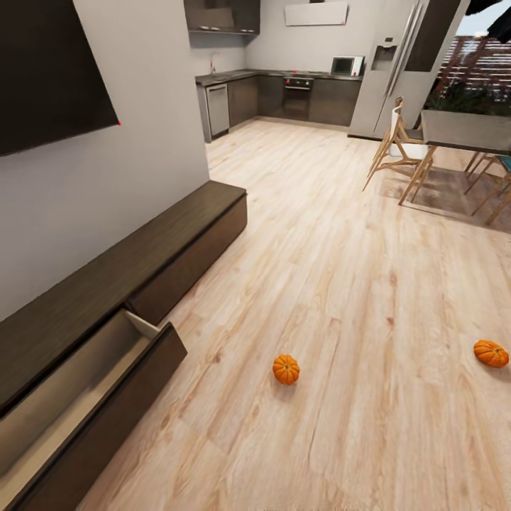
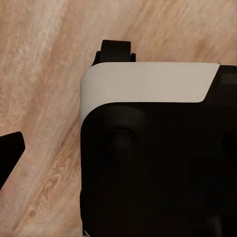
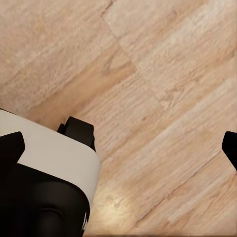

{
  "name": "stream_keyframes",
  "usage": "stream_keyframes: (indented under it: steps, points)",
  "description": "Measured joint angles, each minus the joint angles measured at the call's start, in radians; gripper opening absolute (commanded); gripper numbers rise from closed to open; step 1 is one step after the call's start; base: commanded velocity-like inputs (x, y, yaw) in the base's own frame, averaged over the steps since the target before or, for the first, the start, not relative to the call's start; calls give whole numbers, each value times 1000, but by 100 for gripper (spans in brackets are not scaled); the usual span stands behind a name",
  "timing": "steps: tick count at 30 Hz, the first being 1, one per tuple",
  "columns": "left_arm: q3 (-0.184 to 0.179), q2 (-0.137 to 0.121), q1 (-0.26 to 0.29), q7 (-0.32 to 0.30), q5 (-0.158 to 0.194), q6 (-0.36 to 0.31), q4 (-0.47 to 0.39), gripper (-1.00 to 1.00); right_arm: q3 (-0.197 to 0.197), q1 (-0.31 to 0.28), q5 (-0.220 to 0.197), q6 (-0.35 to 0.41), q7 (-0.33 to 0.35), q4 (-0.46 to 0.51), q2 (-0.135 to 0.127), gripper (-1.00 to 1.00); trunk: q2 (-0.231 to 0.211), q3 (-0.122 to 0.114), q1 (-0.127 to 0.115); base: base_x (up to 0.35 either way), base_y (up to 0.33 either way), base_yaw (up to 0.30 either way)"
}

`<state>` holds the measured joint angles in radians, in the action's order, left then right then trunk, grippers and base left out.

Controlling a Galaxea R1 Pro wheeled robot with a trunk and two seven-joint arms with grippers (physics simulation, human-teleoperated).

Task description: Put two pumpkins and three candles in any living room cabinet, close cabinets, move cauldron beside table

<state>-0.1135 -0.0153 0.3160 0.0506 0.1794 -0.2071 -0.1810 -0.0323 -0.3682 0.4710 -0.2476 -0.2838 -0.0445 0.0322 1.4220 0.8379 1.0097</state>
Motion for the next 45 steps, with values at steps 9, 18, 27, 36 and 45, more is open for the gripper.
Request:
stream_keyframes:
  steps: [9,18,27,36,45]
  points:
    - [0,0,0,0,0,0,0,100,0,0,0,-1,0,0,0,100,0,7,0,0,0,-226]
    - [0,0,0,0,0,0,0,100,0,0,0,-1,0,0,0,100,0,7,0,0,0,-280]
    - [0,0,0,0,0,0,0,100,0,0,0,-1,0,0,0,100,0,5,0,0,0,-281]
    - [0,0,0,0,0,0,0,100,0,0,0,-1,0,0,0,100,0,2,0,0,0,-281]
    - [0,0,0,0,0,0,0,100,0,0,0,-1,0,0,0,100,0,-1,0,0,0,-282]
